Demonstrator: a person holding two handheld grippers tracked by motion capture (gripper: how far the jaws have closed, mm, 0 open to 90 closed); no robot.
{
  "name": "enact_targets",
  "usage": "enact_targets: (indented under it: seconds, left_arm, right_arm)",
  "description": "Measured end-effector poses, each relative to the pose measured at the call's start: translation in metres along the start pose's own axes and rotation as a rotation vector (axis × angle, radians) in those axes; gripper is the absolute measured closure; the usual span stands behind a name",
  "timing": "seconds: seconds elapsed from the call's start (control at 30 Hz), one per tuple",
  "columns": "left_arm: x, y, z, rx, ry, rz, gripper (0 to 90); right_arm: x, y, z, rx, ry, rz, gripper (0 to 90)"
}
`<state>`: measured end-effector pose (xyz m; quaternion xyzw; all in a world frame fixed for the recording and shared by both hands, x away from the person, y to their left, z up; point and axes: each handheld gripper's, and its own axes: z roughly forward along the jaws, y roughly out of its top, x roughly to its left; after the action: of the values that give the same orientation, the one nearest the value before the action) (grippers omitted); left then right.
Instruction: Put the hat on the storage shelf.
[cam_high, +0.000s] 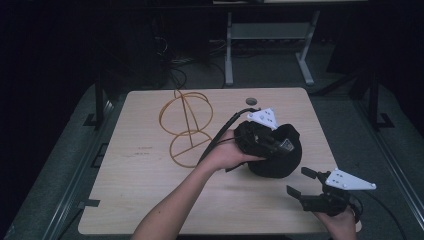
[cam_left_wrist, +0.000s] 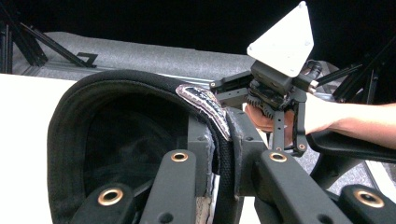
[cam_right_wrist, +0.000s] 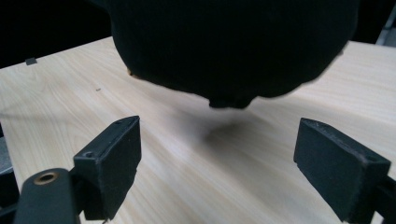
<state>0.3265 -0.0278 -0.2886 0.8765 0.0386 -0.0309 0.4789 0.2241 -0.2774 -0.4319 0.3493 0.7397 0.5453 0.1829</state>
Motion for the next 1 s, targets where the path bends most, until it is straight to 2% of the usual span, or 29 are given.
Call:
enact_targets:
  seconds: [0.13,0.2,0.33,0.43,0.5,0.53,0.57,0.63,0.67,0.7,0.8,0.83,0.87,0.9,1.0]
  left_arm:
    - [-0.002,0.001,0.002,0.000,-0.015,0.010,80.9]
    - [-0.005,0.004,0.006,0.004,-0.037,0.015,80.9]
    - [-0.010,0.008,0.010,0.012,-0.056,0.031,81.1]
    - [-0.014,0.012,0.012,0.020,-0.074,0.051,81.3]
    - [-0.020,0.015,0.015,0.025,-0.096,0.060,81.4]
    - [-0.020,0.015,0.015,0.025,-0.096,0.060,81.5]
    - [-0.022,0.018,0.016,0.028,-0.109,0.070,81.5]
    - [-0.023,0.019,0.016,0.028,-0.115,0.071,81.5]
    - [-0.024,0.019,0.017,0.030,-0.119,0.075,81.7]
    - [-0.025,0.021,0.017,0.026,-0.129,0.075,81.7]
    - [-0.026,0.021,0.017,0.028,-0.129,0.076,81.7]
    - [-0.025,0.021,0.017,0.028,-0.130,0.077,81.7]
    - [-0.025,0.021,0.017,0.028,-0.130,0.077,81.7]
    - [-0.025,0.021,0.015,0.028,-0.124,0.074,81.7]
    - [-0.023,0.020,0.013,0.022,-0.118,0.070,81.6]
  right_arm:
    - [0.003,0.005,0.001,-0.025,-0.006,-0.015,14.5]
    - [0.003,0.010,0.002,-0.051,-0.023,-0.032,14.5]
    - [0.002,0.013,0.005,-0.059,-0.040,-0.055,14.8]
    - [0.002,0.015,0.005,-0.074,-0.049,-0.072,19.2]
    - [0.001,0.017,0.003,-0.091,-0.042,-0.078,27.3]
    - [0.001,0.017,0.003,-0.091,-0.042,-0.078,27.3]
    - [0.001,0.018,0.001,-0.108,-0.041,-0.083,35.7]
    - [0.001,0.018,0.001,-0.115,-0.038,-0.086,38.7]
    - [0.001,0.019,-0.001,-0.128,-0.036,-0.089,46.1]
    - [0.001,0.019,-0.001,-0.131,-0.035,-0.088,49.5]
    - [0.001,0.020,-0.003,-0.143,-0.040,-0.097,61.9]
    - [0.001,0.021,-0.003,-0.144,-0.038,-0.102,69.2]
    - [0.001,0.021,-0.003,-0.144,-0.038,-0.102,69.2]
    - [0.003,0.022,-0.004,-0.142,-0.045,-0.113,78.5]
    - [0.004,0.025,-0.003,-0.132,-0.041,-0.131,82.9]
